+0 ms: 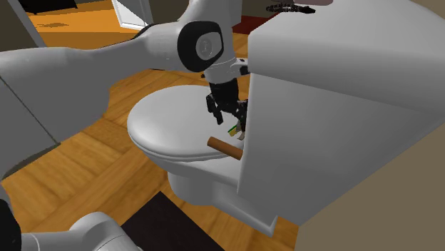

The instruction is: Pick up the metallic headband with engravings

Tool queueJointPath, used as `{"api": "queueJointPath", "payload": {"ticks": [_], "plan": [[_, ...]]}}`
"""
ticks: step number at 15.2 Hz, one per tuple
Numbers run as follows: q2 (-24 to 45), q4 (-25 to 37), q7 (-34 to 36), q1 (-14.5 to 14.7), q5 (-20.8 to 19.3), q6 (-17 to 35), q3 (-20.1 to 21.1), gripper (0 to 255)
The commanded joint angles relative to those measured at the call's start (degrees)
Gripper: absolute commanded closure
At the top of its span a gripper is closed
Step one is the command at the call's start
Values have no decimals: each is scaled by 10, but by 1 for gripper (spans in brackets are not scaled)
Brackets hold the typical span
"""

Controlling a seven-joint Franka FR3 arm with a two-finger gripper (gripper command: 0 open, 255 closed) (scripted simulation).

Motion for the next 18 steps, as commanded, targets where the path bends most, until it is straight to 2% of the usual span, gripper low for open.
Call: {"api": "queueJointPath", "payload": {"ticks": [1,4,13,14,18], "plan": [[32,51,-17,0,-15,-6,2,0],[77,119,-38,1,-36,-12,6,0],[61,45,-25,0,-37,45,4,0],[63,46,-24,0,-37,45,5,255],[65,48,-25,0,-37,45,5,255]]}}
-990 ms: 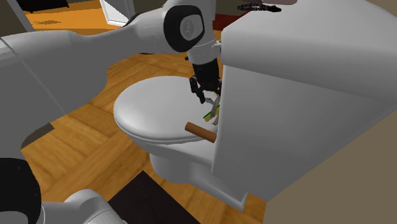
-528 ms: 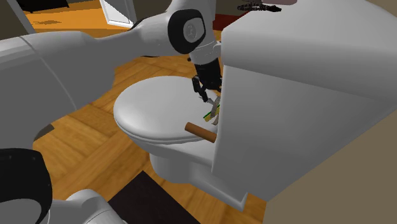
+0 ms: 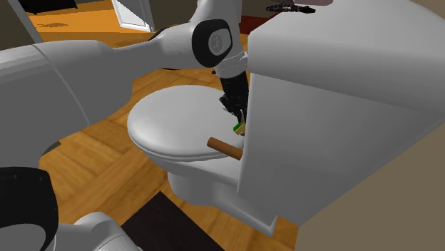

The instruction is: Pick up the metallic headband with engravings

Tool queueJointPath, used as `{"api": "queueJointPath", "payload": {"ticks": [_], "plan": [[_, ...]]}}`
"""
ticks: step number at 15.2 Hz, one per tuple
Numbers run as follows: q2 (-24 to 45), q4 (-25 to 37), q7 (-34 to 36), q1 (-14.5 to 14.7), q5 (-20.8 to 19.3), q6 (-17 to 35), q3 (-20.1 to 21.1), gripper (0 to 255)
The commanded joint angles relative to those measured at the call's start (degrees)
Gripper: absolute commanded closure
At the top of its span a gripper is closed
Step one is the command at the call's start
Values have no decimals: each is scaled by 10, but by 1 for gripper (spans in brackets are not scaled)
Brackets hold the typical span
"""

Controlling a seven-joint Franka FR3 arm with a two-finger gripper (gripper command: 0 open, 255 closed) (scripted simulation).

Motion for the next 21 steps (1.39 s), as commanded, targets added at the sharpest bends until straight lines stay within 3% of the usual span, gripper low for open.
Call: {"api": "queueJointPath", "payload": {"ticks": [1,5,21], "plan": [[1,-1,0,0,0,0,0,255],[-3,-4,0,0,0,0,0,255],[36,154,-28,0,2,-117,5,255]]}}
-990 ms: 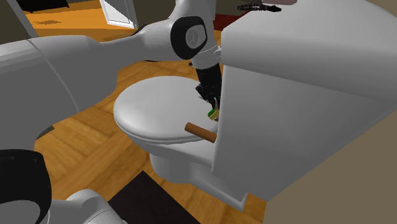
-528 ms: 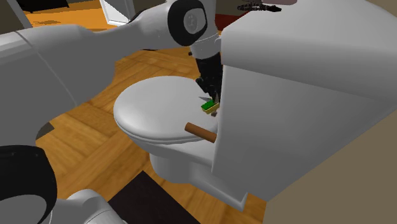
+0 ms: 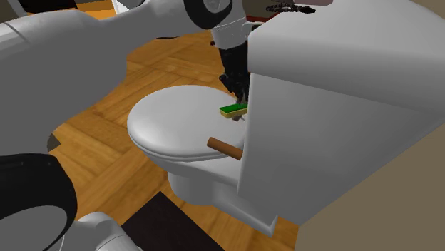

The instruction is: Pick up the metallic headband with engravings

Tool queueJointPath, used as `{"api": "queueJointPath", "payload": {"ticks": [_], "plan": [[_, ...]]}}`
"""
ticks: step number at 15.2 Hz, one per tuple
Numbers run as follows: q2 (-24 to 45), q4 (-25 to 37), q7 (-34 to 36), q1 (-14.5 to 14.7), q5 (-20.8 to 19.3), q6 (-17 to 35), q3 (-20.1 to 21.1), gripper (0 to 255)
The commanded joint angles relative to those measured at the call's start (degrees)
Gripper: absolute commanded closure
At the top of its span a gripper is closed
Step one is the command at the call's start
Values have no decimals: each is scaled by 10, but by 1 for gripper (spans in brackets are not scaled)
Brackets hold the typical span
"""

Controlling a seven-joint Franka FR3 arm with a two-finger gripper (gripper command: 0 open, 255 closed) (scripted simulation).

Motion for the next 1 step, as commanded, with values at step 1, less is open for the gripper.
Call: {"api": "queueJointPath", "payload": {"ticks": [1], "plan": [[1,6,-2,0,0,-5,0,255]]}}
